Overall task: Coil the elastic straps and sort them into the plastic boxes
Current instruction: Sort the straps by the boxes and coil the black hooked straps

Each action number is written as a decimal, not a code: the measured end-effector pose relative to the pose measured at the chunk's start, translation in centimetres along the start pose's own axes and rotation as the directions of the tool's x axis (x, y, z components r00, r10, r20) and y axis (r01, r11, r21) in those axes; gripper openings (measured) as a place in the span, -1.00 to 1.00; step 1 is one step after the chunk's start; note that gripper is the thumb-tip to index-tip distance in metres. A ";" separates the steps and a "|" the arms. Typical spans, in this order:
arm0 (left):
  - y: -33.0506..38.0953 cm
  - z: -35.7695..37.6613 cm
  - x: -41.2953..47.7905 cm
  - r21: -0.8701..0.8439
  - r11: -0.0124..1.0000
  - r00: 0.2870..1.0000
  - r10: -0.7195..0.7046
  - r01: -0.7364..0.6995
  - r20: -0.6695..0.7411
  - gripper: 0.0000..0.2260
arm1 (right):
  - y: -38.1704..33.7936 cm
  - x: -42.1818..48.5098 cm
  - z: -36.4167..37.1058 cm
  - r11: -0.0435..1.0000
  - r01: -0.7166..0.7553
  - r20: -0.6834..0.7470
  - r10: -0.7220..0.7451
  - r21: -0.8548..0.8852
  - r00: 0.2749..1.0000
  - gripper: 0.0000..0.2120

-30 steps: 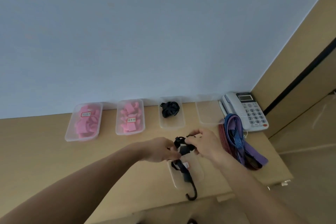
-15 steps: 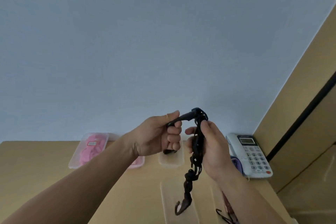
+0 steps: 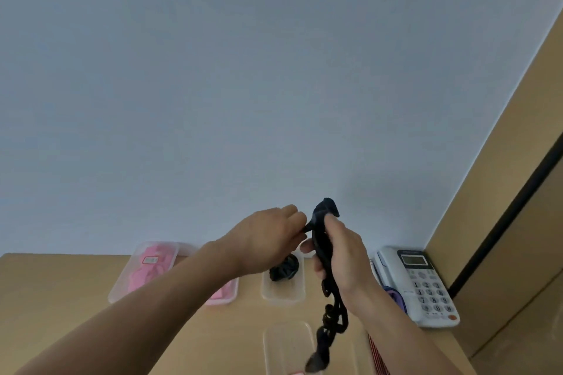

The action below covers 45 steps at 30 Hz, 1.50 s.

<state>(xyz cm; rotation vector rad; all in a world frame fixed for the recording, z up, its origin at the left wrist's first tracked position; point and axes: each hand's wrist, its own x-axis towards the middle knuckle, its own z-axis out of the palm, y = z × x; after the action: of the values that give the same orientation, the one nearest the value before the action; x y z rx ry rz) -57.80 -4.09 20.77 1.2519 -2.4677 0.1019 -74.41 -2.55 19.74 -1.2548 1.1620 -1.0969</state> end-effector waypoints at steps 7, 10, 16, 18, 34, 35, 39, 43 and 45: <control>0.5 0.8 0.8 -0.551 0.790 0.940 -0.339 0.268 -0.029 -0.62 | 0.4 1.0 -1.6 0.983 0.120 -0.039 -0.116 0.136 0.993 -0.68; 0.5 0.2 1.2 -0.837 0.168 0.845 -0.239 0.521 0.479 -0.45 | 0.4 1.2 -2.5 0.954 0.140 0.049 -0.159 0.264 0.986 -0.65; 1.1 1.1 1.0 -0.844 -0.230 0.869 0.016 0.485 0.495 -0.83 | 0.6 1.3 -2.8 0.972 0.176 0.101 -0.192 0.155 0.976 -0.61; 1.3 1.6 0.8 -0.872 -0.180 0.881 -0.050 0.455 0.470 -0.81 | 0.5 1.3 -2.8 0.985 0.172 0.040 -0.173 0.020 0.984 -0.60; 1.8 3.5 0.9 0.137 0.975 0.979 -0.161 0.177 -0.124 -0.70 | 0.6 2.3 -1.6 0.945 -0.120 -0.117 0.088 -0.306 0.989 -0.44; 1.7 3.5 0.6 0.234 0.970 0.993 -0.047 0.072 -0.110 -0.64 | 0.5 2.3 -1.6 0.961 -0.148 -0.088 0.130 -0.235 0.988 -0.44; 1.3 4.7 0.3 0.333 0.941 0.957 0.149 -0.059 -0.250 -0.66 | 0.5 2.2 -1.3 0.984 -0.178 0.014 0.178 -0.006 0.984 -0.54; 1.8 4.6 0.6 -0.261 0.957 0.936 -0.200 0.123 -0.291 -0.75 | 0.9 2.5 -1.8 0.996 -0.045 -0.026 0.047 0.076 0.999 -0.63; 1.6 3.6 0.7 -0.759 0.551 0.883 -0.464 0.348 0.068 -0.71 | 0.9 2.7 -2.2 0.992 0.009 -0.013 -0.008 0.129 1.000 -0.61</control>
<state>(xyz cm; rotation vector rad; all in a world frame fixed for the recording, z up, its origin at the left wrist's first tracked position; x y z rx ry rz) -60.53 -4.50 17.84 1.2888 -1.6771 -0.8597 -76.39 -5.41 18.80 -1.1546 1.0783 -1.1694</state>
